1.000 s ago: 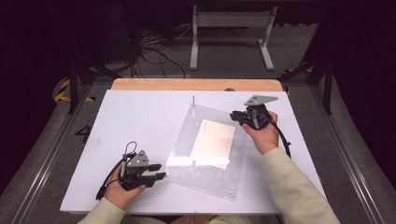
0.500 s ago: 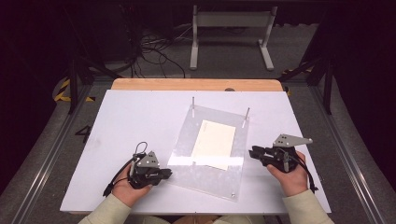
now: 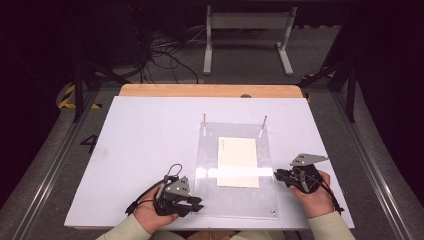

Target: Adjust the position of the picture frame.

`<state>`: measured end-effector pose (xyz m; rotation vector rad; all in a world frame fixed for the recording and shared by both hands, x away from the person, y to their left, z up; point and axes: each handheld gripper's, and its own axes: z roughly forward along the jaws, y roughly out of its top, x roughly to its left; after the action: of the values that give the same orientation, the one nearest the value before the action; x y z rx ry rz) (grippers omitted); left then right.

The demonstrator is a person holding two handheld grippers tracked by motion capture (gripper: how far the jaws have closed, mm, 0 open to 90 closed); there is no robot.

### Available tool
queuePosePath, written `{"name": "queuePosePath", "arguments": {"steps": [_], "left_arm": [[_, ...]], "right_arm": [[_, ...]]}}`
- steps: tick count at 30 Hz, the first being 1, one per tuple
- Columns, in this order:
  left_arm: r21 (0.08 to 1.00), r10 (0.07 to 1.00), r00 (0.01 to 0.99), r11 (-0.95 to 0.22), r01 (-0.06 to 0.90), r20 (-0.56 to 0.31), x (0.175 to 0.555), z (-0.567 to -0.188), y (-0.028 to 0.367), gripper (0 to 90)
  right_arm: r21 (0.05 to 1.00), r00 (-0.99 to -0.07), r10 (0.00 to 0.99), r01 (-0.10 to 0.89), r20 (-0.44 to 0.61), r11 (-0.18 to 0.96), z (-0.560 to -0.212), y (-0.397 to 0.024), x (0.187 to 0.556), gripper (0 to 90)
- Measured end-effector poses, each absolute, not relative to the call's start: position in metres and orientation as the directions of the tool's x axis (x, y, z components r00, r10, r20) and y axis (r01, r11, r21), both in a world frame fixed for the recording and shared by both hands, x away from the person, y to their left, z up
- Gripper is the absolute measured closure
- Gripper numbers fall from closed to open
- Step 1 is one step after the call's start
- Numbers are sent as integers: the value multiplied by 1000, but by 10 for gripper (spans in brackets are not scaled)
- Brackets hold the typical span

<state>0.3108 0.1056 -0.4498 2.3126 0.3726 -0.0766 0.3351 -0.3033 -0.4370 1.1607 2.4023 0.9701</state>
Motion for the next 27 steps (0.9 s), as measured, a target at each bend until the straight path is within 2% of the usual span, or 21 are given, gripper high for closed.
{"name": "queuePosePath", "arguments": {"steps": [6, 8, 11, 15, 16, 19, 22, 23, 24, 25, 26, 27], "left_arm": [[745, 381, 902, -538, 394, -202, 325, -446, 134, 755], [738, 397, 891, -530, 418, -220, 329, -449, 139, 758], [726, 407, 885, -535, 432, -226, 331, -452, 140, 757], [700, 417, 877, -552, 453, -239, 336, -458, 141, 757], [700, 417, 877, -552, 453, -239, 336, -458, 141, 764], [683, 334, 871, -542, 490, -360, 342, -464, 145, 779], [664, 247, 880, -583, 469, -404, 336, -466, 139, 875], [661, 231, 893, -607, 442, -386, 330, -464, 135, 878], [661, 264, 915, -633, 402, -304, 322, -458, 131, 864], [661, 264, 915, -633, 402, -304, 322, -458, 131, 810], [660, 296, 917, -638, 397, -266, 319, -454, 133, 810], [669, 317, 917, -630, 393, -241, 316, -451, 137, 768]], "right_arm": [[664, -616, 787, 599, 24, 448, -446, -300, 348, 833], [667, -626, 779, 594, 33, 450, -447, -296, 350, 893], [658, -628, 778, 597, 27, 459, -446, -294, 353, 896], [664, -693, 719, 560, 48, 496, -448, -277, 359, 897], [664, -693, 719, 560, 48, 496, -448, -277, 359, 897], [651, -712, 702, 535, 5, 538, -446, -257, 364, 896], [652, -714, 700, 533, 5, 539, -446, -252, 367, 896], [652, -713, 702, 534, 5, 538, -446, -252, 367, 896], [663, -708, 706, 533, 9, 526, -448, -253, 366, 893], [666, -707, 707, 537, 20, 518, -448, -254, 365, 887], [666, -707, 707, 537, 20, 518, -448, -254, 365, 887], [670, -705, 709, 540, 28, 510, -448, -255, 365, 870]]}}
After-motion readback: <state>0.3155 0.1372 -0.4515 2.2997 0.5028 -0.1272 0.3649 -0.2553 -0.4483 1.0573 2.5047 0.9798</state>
